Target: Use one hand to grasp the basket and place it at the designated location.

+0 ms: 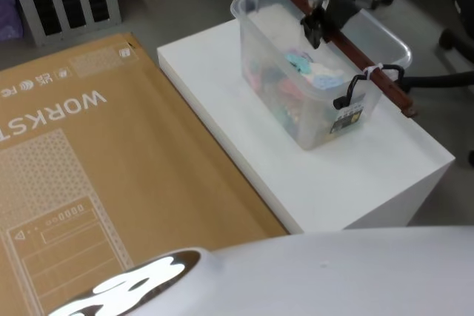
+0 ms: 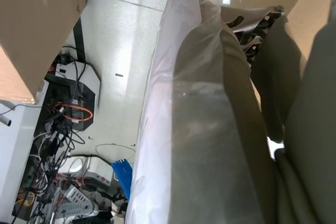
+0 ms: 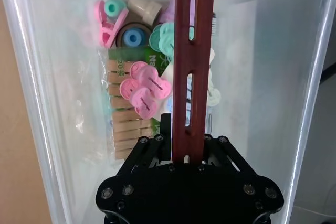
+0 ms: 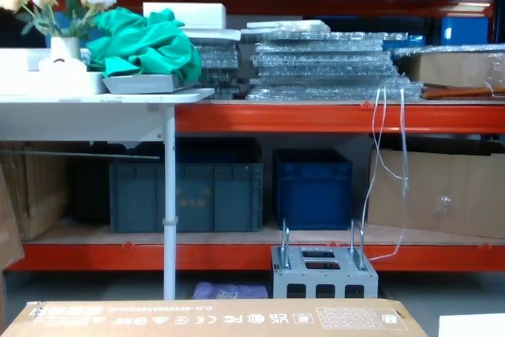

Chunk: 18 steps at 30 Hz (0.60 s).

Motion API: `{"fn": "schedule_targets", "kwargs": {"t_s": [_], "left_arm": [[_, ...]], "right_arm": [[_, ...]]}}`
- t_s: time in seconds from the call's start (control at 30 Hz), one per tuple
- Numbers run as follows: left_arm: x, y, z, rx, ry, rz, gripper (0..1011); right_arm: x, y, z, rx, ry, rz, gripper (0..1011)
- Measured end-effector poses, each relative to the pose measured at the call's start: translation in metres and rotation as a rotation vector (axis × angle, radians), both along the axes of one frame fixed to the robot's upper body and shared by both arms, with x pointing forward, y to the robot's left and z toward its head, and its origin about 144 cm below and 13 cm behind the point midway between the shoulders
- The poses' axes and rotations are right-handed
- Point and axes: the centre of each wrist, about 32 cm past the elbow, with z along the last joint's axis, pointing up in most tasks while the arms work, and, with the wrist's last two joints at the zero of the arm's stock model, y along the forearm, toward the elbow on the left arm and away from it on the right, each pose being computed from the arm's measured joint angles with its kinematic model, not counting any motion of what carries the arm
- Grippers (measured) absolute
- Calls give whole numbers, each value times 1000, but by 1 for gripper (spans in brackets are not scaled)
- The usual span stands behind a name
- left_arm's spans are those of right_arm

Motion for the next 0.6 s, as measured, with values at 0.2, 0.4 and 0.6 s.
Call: {"fn": "schedule_targets", "kwargs": {"t_s": [0.2,0.4,0.6], "left_arm": [[0,0,0,0,0,0,0],[0,0,0,0,0,-1,0],[0,0,0,0,0,-1,0]], "right_arm": [[-1,0,-3,5,5,6,229],[-1,-1,-4,11,7,13,228],[1,-3,0,17,10,23,337]]}}
